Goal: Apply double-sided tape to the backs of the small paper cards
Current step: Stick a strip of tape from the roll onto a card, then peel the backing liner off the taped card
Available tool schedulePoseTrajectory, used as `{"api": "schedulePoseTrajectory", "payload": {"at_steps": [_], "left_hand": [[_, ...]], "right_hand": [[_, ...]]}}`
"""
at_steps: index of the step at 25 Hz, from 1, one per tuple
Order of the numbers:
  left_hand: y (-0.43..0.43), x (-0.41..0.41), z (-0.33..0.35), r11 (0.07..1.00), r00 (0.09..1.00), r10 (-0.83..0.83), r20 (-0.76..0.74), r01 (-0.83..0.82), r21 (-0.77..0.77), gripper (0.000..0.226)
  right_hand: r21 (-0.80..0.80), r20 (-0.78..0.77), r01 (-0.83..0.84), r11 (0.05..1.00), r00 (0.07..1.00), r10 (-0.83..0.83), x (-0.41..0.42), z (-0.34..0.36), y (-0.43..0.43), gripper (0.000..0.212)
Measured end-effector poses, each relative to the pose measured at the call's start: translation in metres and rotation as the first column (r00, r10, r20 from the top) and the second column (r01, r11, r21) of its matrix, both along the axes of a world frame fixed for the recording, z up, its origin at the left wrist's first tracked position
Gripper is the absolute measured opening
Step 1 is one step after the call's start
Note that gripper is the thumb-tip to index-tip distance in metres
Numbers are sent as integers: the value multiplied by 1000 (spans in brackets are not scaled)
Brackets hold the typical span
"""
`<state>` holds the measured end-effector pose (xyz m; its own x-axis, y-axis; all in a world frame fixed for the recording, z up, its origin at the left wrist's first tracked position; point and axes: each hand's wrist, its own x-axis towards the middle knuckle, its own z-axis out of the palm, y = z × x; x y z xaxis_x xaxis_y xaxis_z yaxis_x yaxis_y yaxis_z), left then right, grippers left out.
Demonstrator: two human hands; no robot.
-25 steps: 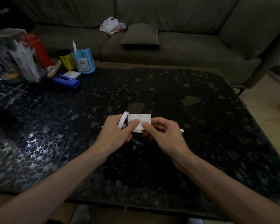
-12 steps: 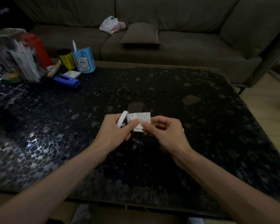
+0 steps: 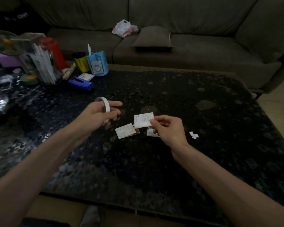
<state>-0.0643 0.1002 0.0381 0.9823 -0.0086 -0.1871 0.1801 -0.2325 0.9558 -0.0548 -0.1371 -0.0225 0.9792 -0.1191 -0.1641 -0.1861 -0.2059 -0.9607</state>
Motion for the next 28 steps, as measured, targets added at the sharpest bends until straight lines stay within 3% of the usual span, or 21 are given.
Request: {"api": "schedulePoseTrajectory", "payload": {"at_steps": [3, 7, 12, 14, 17, 22, 28], "left_hand": [[25, -5, 6, 992, 993, -113, -30, 111, -54, 28], [29, -16, 3, 957, 960, -281, -6, 281, 72, 27], [25, -21, -6, 929, 932, -350, 92, 334, 159, 28], [19, -23, -10, 901, 912, -391, 122, 353, 252, 30], [5, -25, -16, 877, 879, -451, 155, 405, 256, 32], [-29, -28, -16, 848, 811, -529, 249, 496, 186, 28], [-64, -22, -13, 857, 797, -514, 316, 464, 223, 24]], "right_hand": [[-67, -17, -35, 997, 999, 34, 5, -7, 15, 15], [-115, -10, -97, 989, 995, 96, 10, -12, 33, 20], [-422, 27, -135, 896, 987, 161, 5, -10, 43, 26], [-406, 90, -137, 904, 978, 189, -2, -2, 37, 21], [-331, 228, -200, 922, 931, 284, -15, 17, 26, 17], [-379, 431, -221, 898, 817, 383, -36, 35, 7, 36], [-366, 599, 2, 931, 766, 233, -39, 37, -20, 28]]}}
